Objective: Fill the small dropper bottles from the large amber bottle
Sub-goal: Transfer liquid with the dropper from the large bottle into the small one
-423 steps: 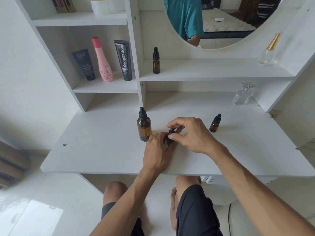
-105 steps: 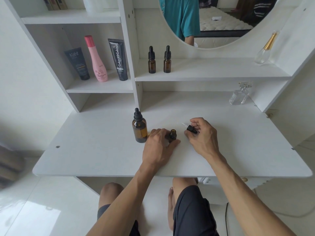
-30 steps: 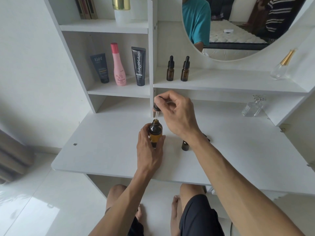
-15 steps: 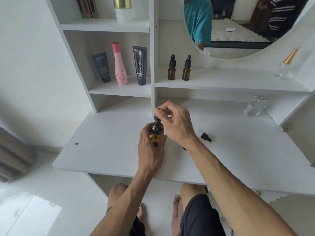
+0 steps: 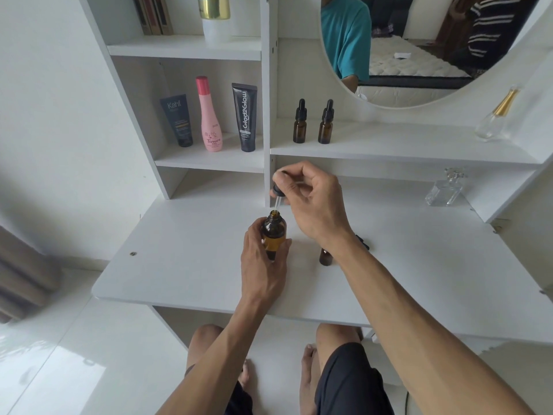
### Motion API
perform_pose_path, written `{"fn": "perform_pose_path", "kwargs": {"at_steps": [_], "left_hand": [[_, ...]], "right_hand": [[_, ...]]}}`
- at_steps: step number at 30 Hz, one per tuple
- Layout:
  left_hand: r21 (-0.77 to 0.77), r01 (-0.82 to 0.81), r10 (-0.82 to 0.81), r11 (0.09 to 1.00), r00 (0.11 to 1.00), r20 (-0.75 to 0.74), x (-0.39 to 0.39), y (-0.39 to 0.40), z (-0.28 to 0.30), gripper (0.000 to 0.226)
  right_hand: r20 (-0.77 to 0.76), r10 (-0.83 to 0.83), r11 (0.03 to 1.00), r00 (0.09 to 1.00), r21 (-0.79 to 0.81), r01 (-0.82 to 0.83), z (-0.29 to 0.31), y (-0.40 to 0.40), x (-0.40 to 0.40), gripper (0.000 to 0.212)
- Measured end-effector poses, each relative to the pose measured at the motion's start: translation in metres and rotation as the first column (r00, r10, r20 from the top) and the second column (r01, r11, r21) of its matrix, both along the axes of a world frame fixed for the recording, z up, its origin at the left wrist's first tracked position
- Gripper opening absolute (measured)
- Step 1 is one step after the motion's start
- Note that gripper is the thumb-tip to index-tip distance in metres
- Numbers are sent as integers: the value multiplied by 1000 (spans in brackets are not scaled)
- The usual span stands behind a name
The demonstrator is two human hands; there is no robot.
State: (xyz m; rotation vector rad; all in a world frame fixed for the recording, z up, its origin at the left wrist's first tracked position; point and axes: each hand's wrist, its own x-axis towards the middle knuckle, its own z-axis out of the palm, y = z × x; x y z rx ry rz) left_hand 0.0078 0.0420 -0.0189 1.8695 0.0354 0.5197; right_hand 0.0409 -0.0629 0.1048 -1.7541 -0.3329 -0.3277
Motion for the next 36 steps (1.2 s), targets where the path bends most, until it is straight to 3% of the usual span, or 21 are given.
{"fn": "perform_pose_path", "kwargs": {"at_steps": [21,36], "left_hand": [[5,-6,6,1000,999,-40,-2,0,3,45],[28,-21,23,999,998,-57,-2,0,1,49]], "right_hand": [[38,-64,948,997,316,49,36,-19,-6,13],[-113,-258,920,959,274,280,-8,-87,-17,10]]}}
